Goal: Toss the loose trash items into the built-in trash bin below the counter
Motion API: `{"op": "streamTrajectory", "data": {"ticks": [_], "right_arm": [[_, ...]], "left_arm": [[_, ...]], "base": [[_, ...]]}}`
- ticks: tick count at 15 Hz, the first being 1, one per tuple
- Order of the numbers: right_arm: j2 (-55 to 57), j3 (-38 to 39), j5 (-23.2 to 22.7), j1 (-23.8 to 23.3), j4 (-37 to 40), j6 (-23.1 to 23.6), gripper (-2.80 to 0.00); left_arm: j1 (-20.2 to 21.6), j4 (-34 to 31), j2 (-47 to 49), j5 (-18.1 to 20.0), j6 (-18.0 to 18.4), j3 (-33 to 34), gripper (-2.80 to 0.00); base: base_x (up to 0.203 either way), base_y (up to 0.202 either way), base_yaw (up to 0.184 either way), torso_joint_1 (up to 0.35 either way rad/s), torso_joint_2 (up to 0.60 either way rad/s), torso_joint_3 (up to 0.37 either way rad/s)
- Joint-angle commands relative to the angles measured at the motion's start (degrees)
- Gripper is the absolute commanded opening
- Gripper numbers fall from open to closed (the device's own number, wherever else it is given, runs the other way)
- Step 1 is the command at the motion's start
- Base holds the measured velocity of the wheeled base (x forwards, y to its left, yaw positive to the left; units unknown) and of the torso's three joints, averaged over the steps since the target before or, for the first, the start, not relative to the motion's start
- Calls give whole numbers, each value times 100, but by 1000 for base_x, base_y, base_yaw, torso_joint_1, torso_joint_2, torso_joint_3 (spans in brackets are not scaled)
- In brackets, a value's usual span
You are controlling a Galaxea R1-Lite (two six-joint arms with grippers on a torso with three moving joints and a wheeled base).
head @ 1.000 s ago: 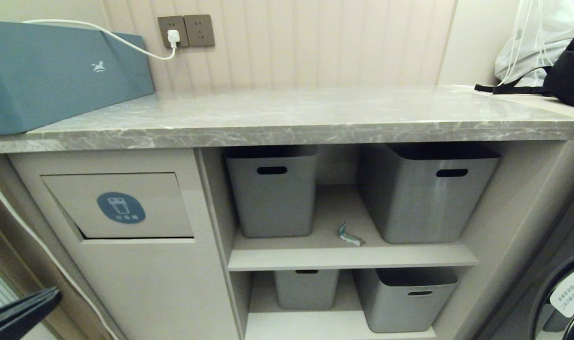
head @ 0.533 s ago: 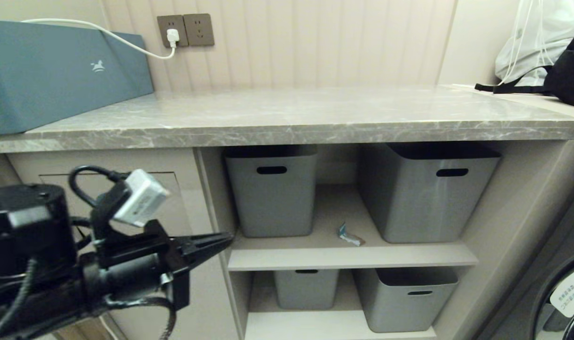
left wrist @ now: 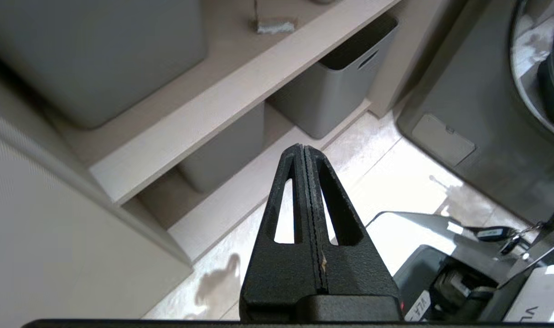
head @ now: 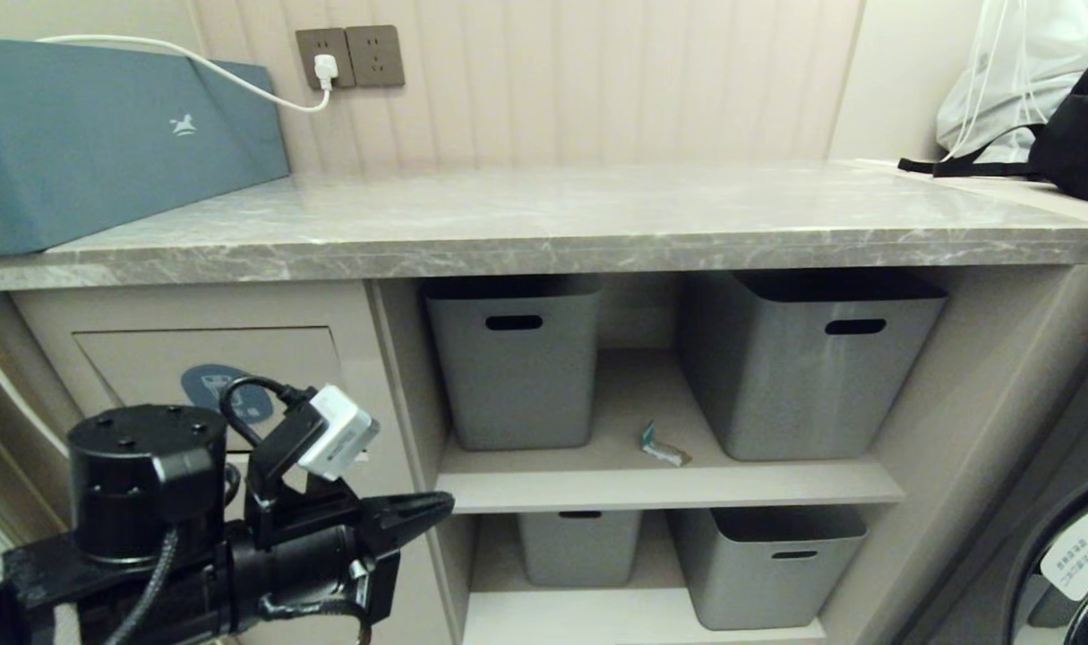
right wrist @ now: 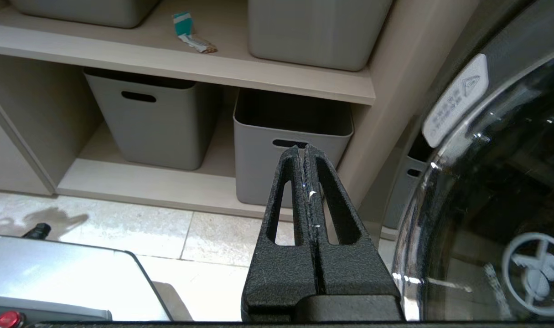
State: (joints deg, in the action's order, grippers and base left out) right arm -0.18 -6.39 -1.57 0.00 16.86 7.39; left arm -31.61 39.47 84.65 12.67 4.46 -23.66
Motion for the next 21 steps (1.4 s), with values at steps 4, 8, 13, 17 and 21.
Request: {"op": "streamTrajectory", "data": {"ticks": [4,8,13,17,21], "right_arm": [[18,-3,-10,0,19,-1,-280],[18,-3,-10,1,10,0,-280],[18,-3,-19,2,16,25,-280],[26,5,-19,0,16,25,-280],[27,6,-19,5,13,25,-280]], "left_arm": [[-3,17,-57,8,2,-15,-280],[4,22,240,-2,1,-290,-280],[79,474,1725,-85,-120,-883,-280],[91,863,3407,-434,-277,-1710,-280],[86,1047,4863,-949,-461,-3632,0]], "base": [[-3,3,-66,1,2,1],[-2,8,-167,5,2,4],[0,3,-44,1,0,1],[0,0,0,0,0,0],[0,0,0,0,0,0]]}}
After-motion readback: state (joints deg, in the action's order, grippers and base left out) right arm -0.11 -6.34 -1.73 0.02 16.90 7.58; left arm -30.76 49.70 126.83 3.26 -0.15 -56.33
